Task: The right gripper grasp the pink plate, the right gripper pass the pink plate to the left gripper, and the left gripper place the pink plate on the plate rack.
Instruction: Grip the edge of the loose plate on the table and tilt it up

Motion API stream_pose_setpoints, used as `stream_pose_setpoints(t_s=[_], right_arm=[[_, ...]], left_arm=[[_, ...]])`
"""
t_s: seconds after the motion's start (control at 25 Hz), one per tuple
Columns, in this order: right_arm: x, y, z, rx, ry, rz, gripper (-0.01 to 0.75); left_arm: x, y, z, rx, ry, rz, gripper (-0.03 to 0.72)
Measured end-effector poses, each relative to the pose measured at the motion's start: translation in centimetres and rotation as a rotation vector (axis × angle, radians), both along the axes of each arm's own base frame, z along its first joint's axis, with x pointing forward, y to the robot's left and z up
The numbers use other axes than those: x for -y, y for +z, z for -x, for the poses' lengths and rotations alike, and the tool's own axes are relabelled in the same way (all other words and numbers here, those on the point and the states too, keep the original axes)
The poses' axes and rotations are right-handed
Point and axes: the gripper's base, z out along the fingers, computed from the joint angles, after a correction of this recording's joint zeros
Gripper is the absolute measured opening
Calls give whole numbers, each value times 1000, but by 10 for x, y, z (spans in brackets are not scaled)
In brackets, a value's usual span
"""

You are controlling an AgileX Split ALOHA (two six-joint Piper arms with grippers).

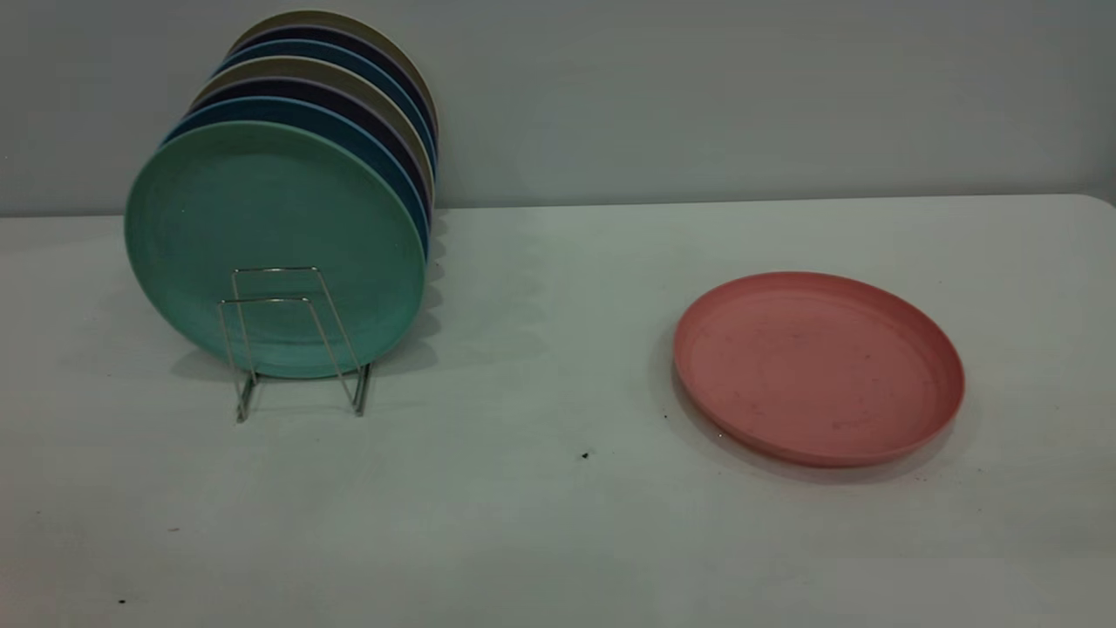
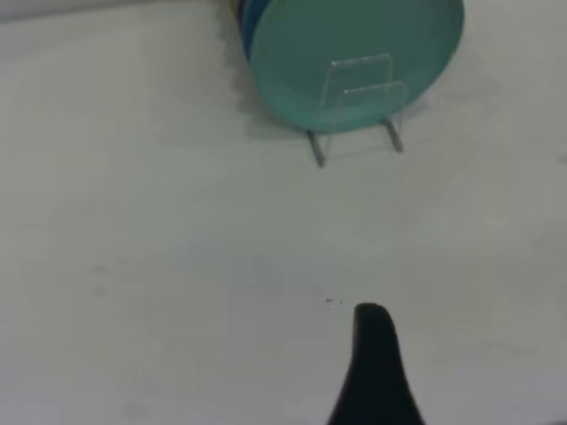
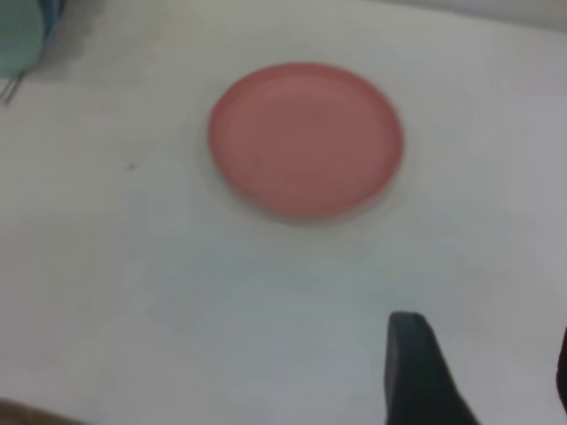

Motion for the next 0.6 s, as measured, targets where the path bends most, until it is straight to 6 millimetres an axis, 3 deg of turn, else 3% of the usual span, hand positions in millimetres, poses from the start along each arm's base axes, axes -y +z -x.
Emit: stream_pose_setpoints(t_s=[0.16,0.36,0.6], right_arm=[[-9,2,-41,-90,61,-36,369],[-19,-11,-87,-190,123,-93,361],[-24,-41,-147,-294,116,-133,357]], left_arm=[[13,9,-41,-61,-96,35,590],[29,-1,-88,-128,-207,109,590],[37,-12,-114,-179,-242,162,590]])
